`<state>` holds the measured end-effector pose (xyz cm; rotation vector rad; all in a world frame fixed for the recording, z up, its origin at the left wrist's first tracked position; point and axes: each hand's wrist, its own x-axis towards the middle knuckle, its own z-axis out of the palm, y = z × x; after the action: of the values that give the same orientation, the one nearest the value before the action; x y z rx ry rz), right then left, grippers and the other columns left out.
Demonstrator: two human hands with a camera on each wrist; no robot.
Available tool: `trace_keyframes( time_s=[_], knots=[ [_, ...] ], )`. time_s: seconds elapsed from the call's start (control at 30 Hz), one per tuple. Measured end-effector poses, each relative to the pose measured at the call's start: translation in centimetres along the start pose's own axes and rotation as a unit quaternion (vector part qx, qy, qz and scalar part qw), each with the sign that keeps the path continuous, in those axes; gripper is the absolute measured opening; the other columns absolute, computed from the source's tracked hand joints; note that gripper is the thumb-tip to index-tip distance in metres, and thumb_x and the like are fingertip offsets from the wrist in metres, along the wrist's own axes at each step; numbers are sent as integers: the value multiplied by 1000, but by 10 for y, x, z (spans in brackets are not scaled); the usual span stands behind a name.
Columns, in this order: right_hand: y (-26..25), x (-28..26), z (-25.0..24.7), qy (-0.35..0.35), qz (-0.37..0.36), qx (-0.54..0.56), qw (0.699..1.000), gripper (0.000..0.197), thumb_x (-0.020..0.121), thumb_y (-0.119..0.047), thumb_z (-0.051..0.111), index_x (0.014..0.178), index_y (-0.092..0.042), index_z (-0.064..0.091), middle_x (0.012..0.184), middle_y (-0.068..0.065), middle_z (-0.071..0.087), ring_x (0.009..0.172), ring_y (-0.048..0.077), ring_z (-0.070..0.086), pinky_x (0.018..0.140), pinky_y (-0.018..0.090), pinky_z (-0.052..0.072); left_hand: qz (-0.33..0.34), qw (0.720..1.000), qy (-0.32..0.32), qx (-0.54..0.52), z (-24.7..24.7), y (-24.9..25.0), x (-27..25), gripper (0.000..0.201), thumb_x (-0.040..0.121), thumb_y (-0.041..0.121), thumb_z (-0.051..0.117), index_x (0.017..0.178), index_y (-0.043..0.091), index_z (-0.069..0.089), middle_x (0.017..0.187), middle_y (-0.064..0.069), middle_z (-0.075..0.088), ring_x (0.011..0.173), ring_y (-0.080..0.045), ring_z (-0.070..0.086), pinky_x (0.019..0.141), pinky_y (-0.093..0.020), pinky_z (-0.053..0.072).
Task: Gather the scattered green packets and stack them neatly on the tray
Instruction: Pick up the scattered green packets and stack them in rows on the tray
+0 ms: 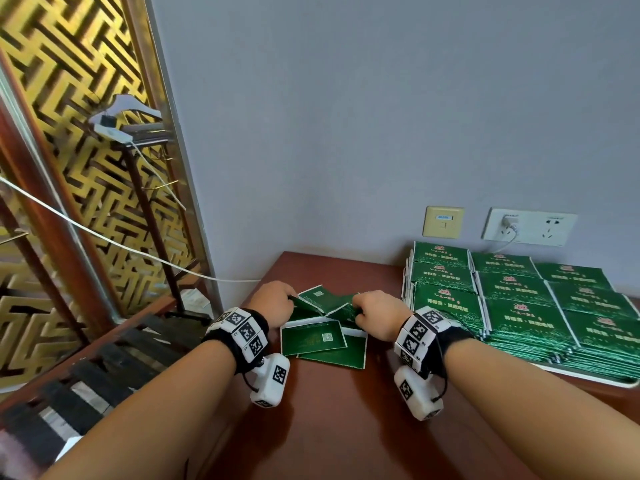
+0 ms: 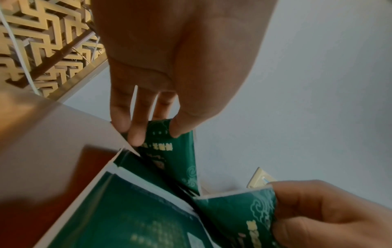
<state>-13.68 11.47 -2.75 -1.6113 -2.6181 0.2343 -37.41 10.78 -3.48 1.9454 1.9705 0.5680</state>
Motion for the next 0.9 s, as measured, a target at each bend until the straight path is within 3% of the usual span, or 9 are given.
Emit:
trace_keyframes(
  time_s=[0.13,0.23,0.3,0.37,0.43,0.57,0.67,0.73,0.9],
  knots=[
    [-6,-24,-7,-27,5,2,1000,16,89,-22,51,100,-16,61,102,6,65,94,27,61,80,35,52,4,1000,-11,-27,-8,6,-20,18,82,15,58,78,19,75,89,0,74,85,-17,66,75,-24,50],
    [-6,-41,-9,-56,1,0,998,8,89,-22,53,88,-16,58,90,5,62,84,25,58,75,32,49,4,1000,-13,-25,-12,10,-34,21,80,34,63,63,21,66,74,3,67,77,-17,63,66,-27,46],
    [-6,-52,-10,-69,6,1,998,9,88,-20,54,81,-15,54,84,4,59,79,25,56,69,30,44,6,1000,4,-16,-13,12,-40,29,82,41,67,63,20,63,72,3,65,73,-15,61,63,-27,44],
    [-8,-62,-12,-86,16,9,996,10,87,-19,54,78,-14,53,81,4,58,77,25,55,66,30,42,11,999,11,-28,-17,13,-47,25,79,33,75,62,19,63,70,4,66,69,-13,61,60,-25,43],
    [-10,-67,-13,-114,27,41,992,8,87,-18,54,81,-18,59,75,2,61,72,23,59,63,34,50,21,999,8,-38,-21,13,-53,17,74,15,77,62,17,65,71,6,67,70,-11,63,56,-18,42],
    [-11,-68,-11,-148,45,151,976,20,86,-36,63,93,-17,67,70,1,65,61,17,61,69,35,57,31,999,3,-30,-30,8,-61,24,73,-6,64,68,17,68,73,7,65,67,-11,61,52,-13,44],
    [-7,-57,-10,-83,26,107,990,29,86,-48,63,95,-21,67,83,-5,67,77,13,63,78,29,51,33,999,0,-21,-33,1,-63,29,75,-8,55,68,18,66,73,4,64,67,-12,59,51,-13,43],
    [-5,-49,-8,-79,24,117,990,36,86,-55,61,100,-22,68,96,-4,68,89,15,62,82,29,50,34,999,0,-24,-34,-3,-64,25,77,-8,55,72,13,68,71,7,61,64,-7,56,50,-8,39],
    [-7,-37,-6,-78,49,155,984,50,87,-67,51,104,-23,67,99,-5,66,93,14,60,83,29,45,21,999,-2,-27,-36,-15,-62,12,77,-3,62,79,5,71,67,9,59,63,-5,55,55,-10,41]
  ],
)
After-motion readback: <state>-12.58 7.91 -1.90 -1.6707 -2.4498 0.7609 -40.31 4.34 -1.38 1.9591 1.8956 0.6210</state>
